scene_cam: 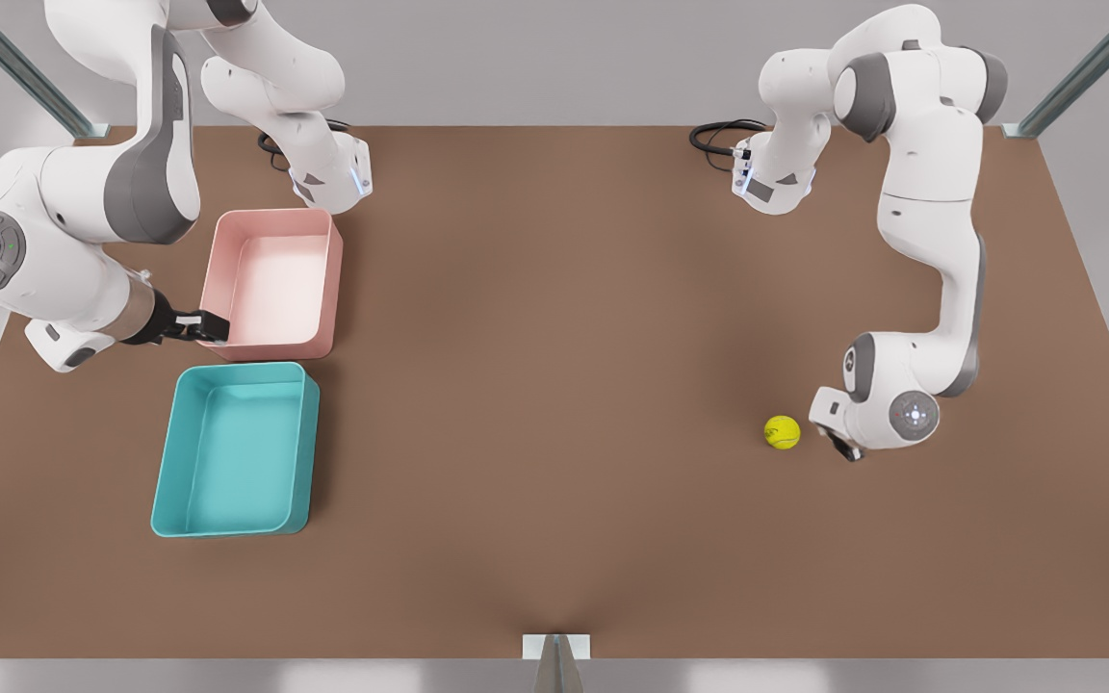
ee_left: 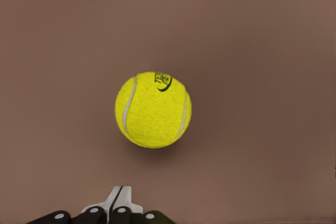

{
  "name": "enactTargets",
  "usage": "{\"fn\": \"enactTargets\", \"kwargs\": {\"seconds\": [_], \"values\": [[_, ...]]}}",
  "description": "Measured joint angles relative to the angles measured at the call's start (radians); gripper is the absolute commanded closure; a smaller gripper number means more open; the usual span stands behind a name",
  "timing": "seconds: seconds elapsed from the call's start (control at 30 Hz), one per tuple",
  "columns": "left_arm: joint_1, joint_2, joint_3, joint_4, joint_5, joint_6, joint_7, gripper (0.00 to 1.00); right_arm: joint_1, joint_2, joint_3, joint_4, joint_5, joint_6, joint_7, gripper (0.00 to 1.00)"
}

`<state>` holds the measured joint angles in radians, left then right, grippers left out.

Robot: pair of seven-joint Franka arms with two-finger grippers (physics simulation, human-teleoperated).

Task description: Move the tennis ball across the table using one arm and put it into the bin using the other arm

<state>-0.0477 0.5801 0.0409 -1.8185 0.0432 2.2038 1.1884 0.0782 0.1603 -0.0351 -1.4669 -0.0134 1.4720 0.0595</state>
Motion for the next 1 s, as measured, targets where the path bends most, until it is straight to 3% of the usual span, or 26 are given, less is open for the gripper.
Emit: {"fn": "enactTargets", "kwargs": {"seconds": [0.5,0.63,0.77,0.87,1.0], "values": [[-0.029,0.018,-0.005,-0.025,0.079,0.033,0.093,0.79,0.0,0.002,0.0,-0.003,0.009,-0.001,0.004,0.0],[-0.152,0.022,-0.006,-0.021,-0.014,0.048,0.079,0.79,0.0,0.002,0.0,-0.003,0.011,-0.002,0.004,0.0],[-0.343,-0.033,-0.062,-0.003,-0.301,0.049,-0.026,0.79,0.0,0.003,0.0,-0.003,0.012,-0.002,0.005,0.0],[-0.332,-0.078,-0.065,-0.013,-0.499,0.009,-0.117,0.79,-0.004,0.002,-0.001,-0.003,0.013,-0.004,0.005,0.0],[-0.253,-0.166,-0.052,-0.017,-0.426,-0.075,-0.259,0.79,-0.005,0.002,-0.002,-0.003,0.013,-0.006,0.004,0.0]]}}
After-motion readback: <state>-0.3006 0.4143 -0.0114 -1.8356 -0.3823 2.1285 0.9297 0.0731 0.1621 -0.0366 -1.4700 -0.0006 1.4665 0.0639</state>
